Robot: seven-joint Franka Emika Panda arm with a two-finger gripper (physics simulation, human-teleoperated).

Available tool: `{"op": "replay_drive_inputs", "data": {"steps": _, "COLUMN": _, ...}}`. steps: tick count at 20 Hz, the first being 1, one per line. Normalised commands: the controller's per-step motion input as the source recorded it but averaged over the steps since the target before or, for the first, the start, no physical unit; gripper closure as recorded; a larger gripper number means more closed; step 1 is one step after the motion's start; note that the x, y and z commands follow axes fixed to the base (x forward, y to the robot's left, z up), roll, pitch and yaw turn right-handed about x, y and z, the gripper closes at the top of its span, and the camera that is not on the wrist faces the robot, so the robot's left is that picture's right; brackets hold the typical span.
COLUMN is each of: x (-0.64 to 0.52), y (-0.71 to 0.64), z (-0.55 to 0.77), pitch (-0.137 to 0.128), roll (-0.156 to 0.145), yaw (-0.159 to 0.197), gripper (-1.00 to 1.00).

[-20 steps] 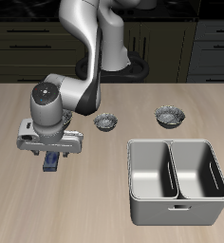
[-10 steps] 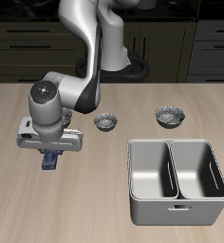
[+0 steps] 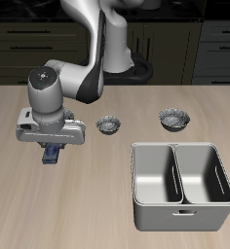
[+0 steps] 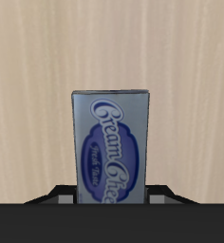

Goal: Place the cream cheese in the middle-sized bowl

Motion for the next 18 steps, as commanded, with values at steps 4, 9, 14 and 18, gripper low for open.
{"op": "replay_drive_inputs", "data": {"steps": 4, "x": -0.21, "y": 0.12, "z": 0.63, "pitch": -0.091, "roll": 0.007, "yaw": 0.005, "gripper": 1.0}}
{"op": "replay_drive_inputs", "data": {"steps": 9, "x": -0.24, "y": -0.03, "z": 0.68, "pitch": -0.076, "roll": -0.053, "yaw": 0.008, "gripper": 1.0}}
{"op": "replay_drive_inputs", "data": {"steps": 14, "x": -0.17, "y": 0.05, "z": 0.42, "pitch": -0.039, "roll": -0.023, "yaw": 0.033, "gripper": 1.0}}
{"op": "replay_drive_inputs", "data": {"steps": 18, "x": -0.25, "y": 0.14, "z": 0.41, "pitch": -0.046, "roll": 0.039, "yaw": -0.013, "gripper": 1.0}}
